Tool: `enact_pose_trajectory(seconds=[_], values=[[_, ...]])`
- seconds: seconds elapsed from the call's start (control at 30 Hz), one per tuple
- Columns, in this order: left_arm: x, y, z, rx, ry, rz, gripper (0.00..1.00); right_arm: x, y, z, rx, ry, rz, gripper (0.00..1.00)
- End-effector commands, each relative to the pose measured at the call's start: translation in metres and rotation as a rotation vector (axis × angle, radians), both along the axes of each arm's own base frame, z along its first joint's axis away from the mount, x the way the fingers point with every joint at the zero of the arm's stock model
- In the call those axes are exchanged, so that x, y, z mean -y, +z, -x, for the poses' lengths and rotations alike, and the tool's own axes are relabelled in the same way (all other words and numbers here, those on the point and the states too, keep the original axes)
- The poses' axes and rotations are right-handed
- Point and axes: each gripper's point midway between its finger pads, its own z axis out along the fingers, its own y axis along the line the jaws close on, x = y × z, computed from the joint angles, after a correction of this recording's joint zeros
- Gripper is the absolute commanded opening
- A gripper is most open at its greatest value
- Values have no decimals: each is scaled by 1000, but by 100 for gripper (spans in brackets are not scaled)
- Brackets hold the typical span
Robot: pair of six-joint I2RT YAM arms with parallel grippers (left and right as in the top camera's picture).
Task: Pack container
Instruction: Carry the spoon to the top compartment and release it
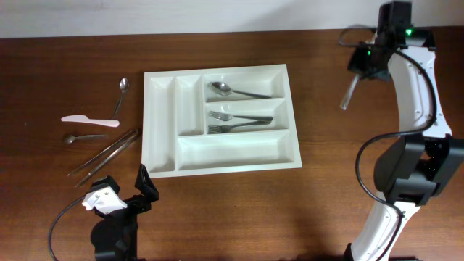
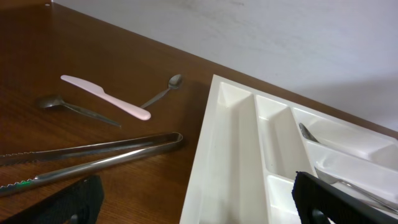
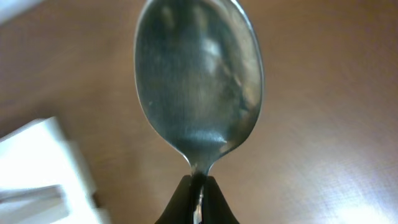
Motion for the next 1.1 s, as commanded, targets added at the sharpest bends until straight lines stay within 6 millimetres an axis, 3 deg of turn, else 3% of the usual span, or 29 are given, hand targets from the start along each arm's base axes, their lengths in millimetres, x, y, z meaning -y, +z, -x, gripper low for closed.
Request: enact_pose_trajectory(seconds=[0.0,0.1,0.27,0.4,0.57,0.8,1.07], values=[[0,0,0,2,-9,-17,99,-71,51,-15,183,410,-49,4],[0,0,0,2,-9,-17,99,-117,69,-18,290,652,-34,4],[0,0,0,2,-9,-17,99,-181,74,-13,377,950,88,4],[0,0,0,2,-9,-17,99,-217,76,-9,440,1128,191,4],[0,0,0,2,-9,-17,99,-239,70,-17,479,1267,414,4],[0,0,0,2,-9,-17,99,-272,31,-11,478,1535,531,4],[0,0,0,2,-9,-17,99,-308,-32,-4,456,1684,410,4]])
